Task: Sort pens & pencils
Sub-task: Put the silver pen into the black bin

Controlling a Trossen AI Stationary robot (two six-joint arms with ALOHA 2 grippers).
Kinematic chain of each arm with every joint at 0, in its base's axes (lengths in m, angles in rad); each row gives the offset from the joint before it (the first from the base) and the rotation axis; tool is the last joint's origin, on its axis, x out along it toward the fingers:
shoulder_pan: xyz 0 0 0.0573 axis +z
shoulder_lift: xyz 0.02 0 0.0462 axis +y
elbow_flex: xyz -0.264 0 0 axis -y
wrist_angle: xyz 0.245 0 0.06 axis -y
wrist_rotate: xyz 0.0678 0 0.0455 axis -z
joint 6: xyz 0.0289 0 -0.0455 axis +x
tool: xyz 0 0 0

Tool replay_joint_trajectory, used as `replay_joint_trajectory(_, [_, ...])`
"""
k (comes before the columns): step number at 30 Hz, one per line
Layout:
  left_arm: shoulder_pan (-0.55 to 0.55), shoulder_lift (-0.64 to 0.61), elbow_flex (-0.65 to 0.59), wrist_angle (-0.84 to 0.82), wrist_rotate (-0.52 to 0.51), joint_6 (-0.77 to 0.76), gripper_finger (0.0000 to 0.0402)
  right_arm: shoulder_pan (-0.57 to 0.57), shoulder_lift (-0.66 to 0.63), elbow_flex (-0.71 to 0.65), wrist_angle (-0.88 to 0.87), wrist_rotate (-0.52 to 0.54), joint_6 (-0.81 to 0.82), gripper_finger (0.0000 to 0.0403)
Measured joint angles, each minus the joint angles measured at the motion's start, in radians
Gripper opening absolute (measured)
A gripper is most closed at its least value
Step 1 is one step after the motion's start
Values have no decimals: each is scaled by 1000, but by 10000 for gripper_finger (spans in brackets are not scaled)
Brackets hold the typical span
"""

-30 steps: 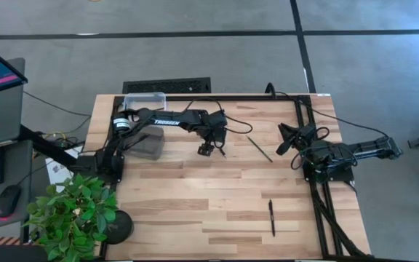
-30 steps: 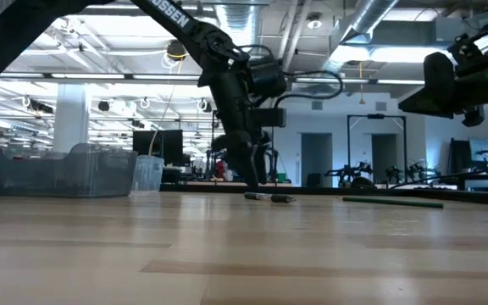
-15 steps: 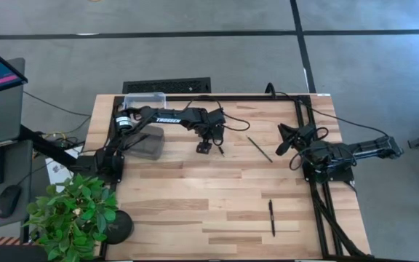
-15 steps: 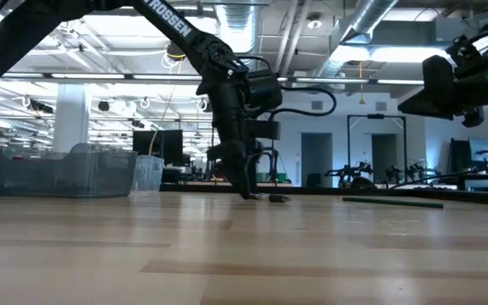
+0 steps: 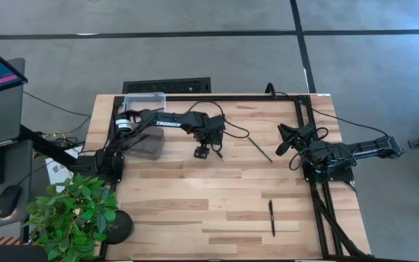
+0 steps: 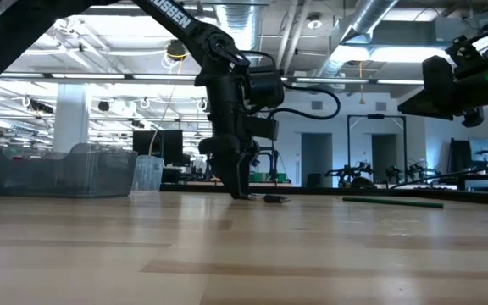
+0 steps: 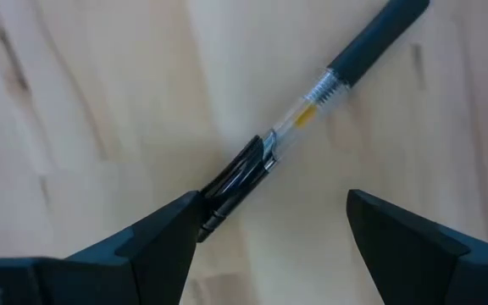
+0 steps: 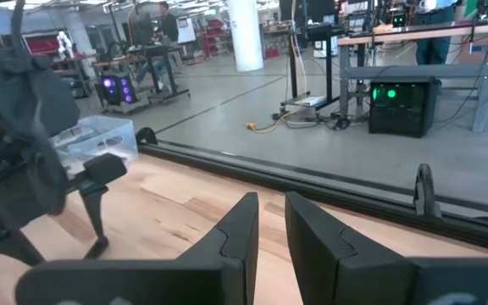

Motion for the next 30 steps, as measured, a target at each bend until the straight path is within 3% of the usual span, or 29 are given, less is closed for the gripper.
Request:
replay_joint_trajectory(19, [-112,1,-2,-116,-30,-117,289,0,0,0,0,0,0,82])
replay_joint_trajectory(30, [-201,2,-4,-143,-98,-171,289,0,0,0,0,0,0,82])
